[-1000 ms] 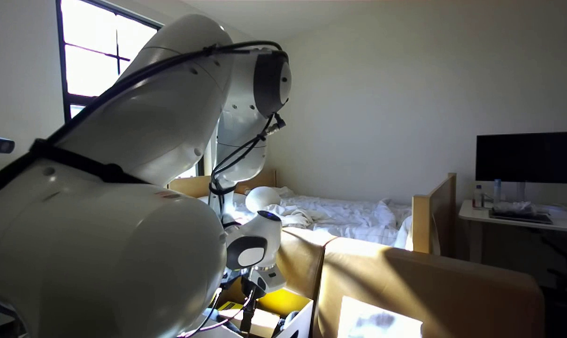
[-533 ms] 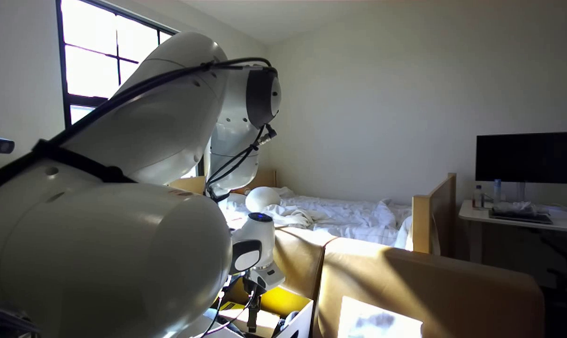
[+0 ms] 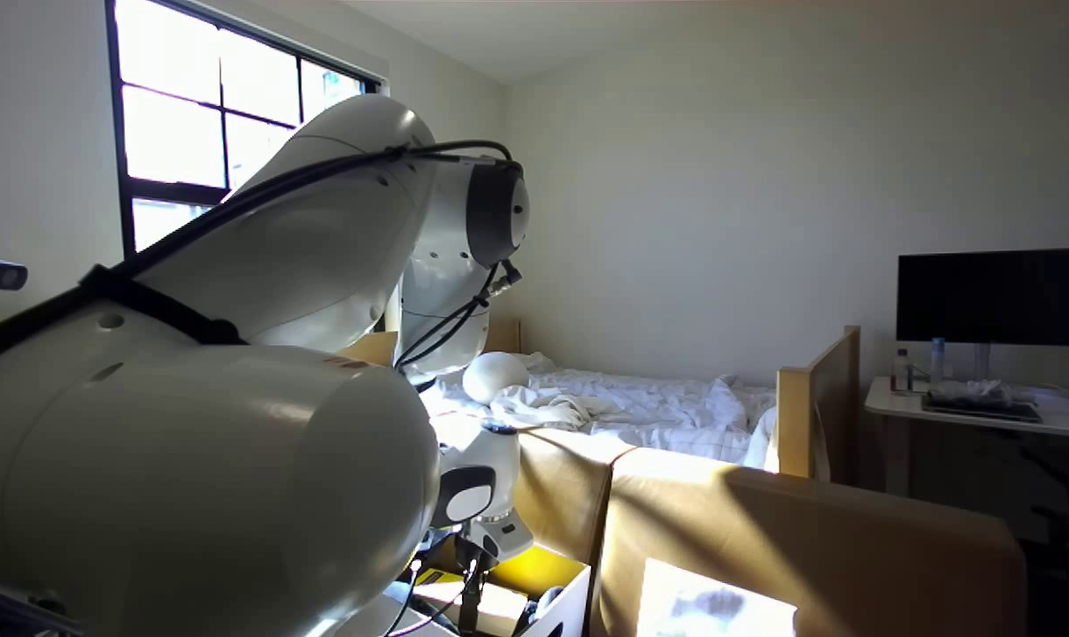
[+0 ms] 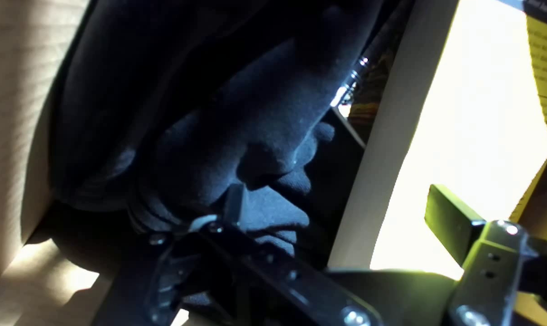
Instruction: Remove the yellow book and then the brown book from the box and place them on the right armrest of the chair
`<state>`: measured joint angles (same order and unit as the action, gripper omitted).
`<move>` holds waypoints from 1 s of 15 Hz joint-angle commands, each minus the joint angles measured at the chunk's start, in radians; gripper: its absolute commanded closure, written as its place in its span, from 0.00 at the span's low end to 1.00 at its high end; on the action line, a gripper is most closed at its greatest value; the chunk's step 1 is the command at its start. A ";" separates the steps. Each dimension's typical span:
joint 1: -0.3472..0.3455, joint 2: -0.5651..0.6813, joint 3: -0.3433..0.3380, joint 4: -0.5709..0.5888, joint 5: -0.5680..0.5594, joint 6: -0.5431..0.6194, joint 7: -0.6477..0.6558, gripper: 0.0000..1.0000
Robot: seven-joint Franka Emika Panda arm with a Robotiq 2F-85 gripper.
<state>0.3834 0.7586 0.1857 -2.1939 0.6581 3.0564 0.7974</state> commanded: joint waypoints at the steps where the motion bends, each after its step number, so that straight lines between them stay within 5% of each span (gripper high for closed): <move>1: -0.003 -0.003 0.004 0.002 -0.014 -0.014 0.013 0.00; 5: -0.005 -0.006 0.013 0.006 -0.013 -0.027 0.011 0.00; 10: -0.037 0.131 -0.028 0.167 -0.030 -0.145 0.013 0.00; 15: -0.028 0.219 -0.015 0.299 -0.047 -0.090 0.002 0.00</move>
<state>0.3491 0.9292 0.1567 -1.9608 0.6347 2.9388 0.7973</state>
